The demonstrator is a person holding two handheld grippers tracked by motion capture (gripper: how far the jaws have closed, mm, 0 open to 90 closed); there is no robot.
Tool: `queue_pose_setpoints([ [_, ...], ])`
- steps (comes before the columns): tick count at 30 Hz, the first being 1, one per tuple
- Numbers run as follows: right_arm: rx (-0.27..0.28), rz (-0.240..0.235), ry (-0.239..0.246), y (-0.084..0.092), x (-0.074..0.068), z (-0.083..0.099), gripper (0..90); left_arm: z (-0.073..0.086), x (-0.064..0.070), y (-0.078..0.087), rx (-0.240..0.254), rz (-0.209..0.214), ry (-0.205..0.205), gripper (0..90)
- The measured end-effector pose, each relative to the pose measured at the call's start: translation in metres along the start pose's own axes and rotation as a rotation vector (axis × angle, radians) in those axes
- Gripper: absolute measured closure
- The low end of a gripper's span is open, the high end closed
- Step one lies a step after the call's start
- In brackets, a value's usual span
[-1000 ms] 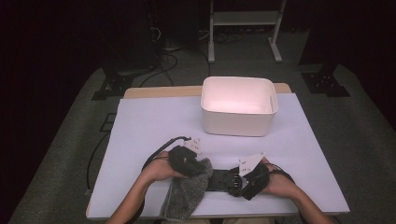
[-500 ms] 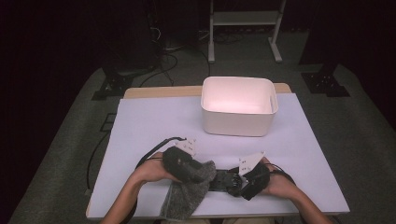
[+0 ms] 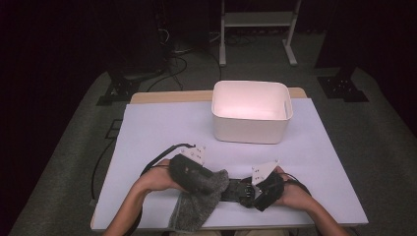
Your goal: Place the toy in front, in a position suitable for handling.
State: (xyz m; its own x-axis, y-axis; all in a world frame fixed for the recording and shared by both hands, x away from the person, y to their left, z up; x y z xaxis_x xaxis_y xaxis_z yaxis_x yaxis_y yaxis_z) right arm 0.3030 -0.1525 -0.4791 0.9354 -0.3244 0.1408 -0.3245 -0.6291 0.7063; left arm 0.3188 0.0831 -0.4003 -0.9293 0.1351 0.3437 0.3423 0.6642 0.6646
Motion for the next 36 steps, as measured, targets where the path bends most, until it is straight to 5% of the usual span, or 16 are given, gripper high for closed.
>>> queue_pose_setpoints([
  [6,0.002,0.003,0.001,0.0,0.0,0.0,23.2,0.003,-0.004,-0.021,-0.055,0.015,0.009,35.5],
  [17,0.008,0.001,-0.007,0.0,0.0,0.001,23.2,-0.004,-0.008,-0.049,-0.16,-0.084,-0.05,33.6],
  [21,0.013,0.002,-0.009,0.0,0.0,0.0,23.3,-0.005,-0.009,-0.05,-0.172,-0.114,-0.036,40.1],
  [25,0.014,0.005,-0.007,0.0,-0.001,0.0,23.3,-0.005,-0.01,-0.048,-0.149,-0.093,-0.006,49.7],
  [32,0.012,0.017,0.009,-0.001,-0.002,0.001,23.3,-0.005,-0.013,-0.044,-0.12,-0.079,0.028,78.2],
  [36,0.016,0.014,0.003,-0.001,-0.002,0.002,23.3,-0.003,-0.015,-0.038,-0.136,-0.101,0.03,81.5],
])
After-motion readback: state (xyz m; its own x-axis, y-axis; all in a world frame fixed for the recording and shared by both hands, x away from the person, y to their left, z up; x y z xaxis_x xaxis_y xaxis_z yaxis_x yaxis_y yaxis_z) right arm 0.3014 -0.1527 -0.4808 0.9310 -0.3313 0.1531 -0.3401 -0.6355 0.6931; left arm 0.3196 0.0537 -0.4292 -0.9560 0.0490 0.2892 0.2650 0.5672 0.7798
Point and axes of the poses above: each handheld gripper's, and its own axes: y roughly backward along the jaws, z roughly out of its underside, x roughly to its right, the point moved 3 cm from there along -y, roughly forward along the jaws, and after that the axes turned 14 degrees about z, right-handed, at the moved point
